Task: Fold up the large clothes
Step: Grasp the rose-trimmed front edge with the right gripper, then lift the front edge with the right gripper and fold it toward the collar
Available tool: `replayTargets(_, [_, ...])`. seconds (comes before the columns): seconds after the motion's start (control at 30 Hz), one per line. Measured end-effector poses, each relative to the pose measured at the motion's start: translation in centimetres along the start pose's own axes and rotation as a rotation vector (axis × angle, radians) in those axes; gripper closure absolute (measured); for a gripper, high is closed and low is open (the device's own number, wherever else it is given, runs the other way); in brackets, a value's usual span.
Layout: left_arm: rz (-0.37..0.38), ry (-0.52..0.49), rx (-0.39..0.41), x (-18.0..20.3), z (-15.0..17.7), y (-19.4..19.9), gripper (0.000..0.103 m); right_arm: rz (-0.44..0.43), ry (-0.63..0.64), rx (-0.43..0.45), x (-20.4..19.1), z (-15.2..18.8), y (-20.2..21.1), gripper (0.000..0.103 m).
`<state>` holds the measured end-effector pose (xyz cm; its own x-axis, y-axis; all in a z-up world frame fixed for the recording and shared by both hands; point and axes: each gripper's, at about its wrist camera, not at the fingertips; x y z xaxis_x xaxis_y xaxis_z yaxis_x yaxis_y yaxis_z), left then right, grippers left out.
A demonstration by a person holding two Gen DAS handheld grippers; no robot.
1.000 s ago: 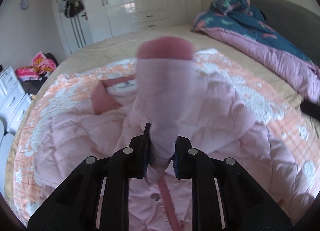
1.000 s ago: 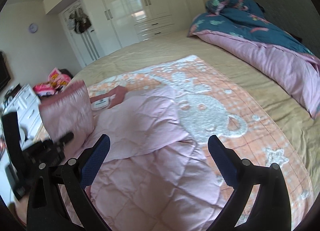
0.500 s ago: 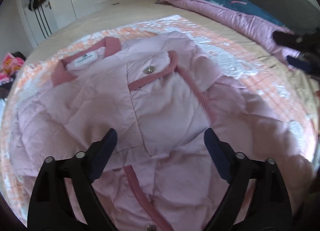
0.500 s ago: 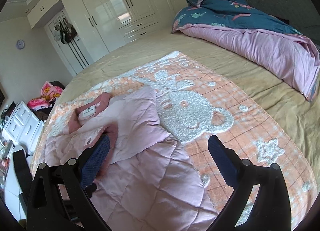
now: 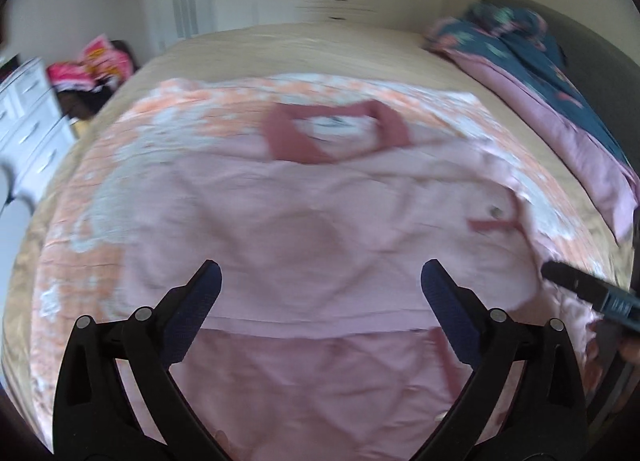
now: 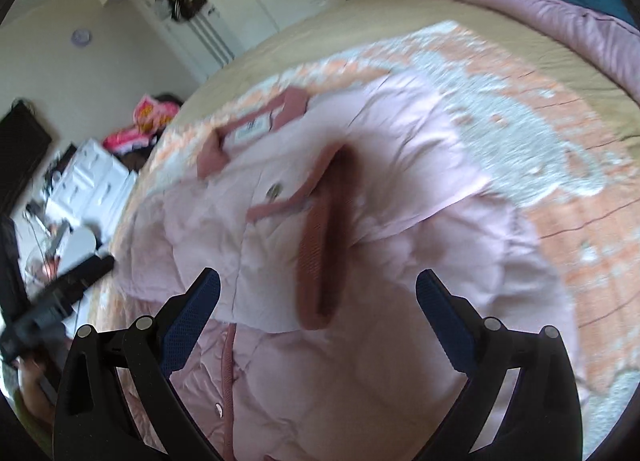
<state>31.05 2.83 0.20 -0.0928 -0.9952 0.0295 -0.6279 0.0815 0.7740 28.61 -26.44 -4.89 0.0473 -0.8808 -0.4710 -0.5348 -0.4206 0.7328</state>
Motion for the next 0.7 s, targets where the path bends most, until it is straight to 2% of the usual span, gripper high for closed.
replayTargets(0.13, [-0.022,0.098,0.014,-4.0,0.0,0.6,0.009,-0.013,-0.042,-0.029,-0.5,0.1,-2.1,0.005])
replayTargets(0.23, [-0.003,0.178,0.010,-6.6,0.2,0.7,0.009,-0.026,-0.116,-0.042,0.1,0.0,-3.4,0.006])
replayTargets(0.3, [-0.005,0.217,0.016,-8.1,0.4,0.9,0.009,-0.020,-0.146,-0.042,0.5,0.0,-4.1,0.012])
replayTargets(0.4, [-0.010,0.247,0.022,-9.7,0.7,1.0,0.009,-0.029,-0.156,-0.039,0.8,0.1,-4.7,0.029])
replayTargets(0.47, [-0.003,0.279,0.026,-10.7,0.9,1.1,0.010,-0.063,-0.143,-0.035,0.4,0.1,-4.8,0.053])
replayTargets(0.5, [-0.002,0.288,0.028,-11.1,1.1,1.1,0.010,-0.062,-0.131,-0.024,0.1,0.1,-4.6,0.058])
replayTargets(0.53, [-0.003,0.298,0.030,-11.6,1.2,1.1,0.009,-0.064,-0.110,-0.010,-0.3,0.0,-4.3,0.073])
replayTargets(0.57, [-0.004,0.304,0.032,-11.9,1.2,1.2,0.009,-0.065,-0.069,0.002,-1.0,-0.1,-3.8,0.079])
replayTargets(0.7, [0.009,0.330,0.039,-13.0,1.4,1.2,0.010,-0.035,0.120,0.100,-4.9,-1.5,-0.7,0.084])
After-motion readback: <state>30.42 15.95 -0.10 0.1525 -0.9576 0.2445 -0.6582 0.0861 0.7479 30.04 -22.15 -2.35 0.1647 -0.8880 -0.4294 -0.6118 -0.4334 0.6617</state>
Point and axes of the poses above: each gripper's, at about its wrist camera, not at the fingertips, and y roughly against the way its jaws point, x to its right, z to its underside, and after that the axes turned 3 degrees about -x, right-handed
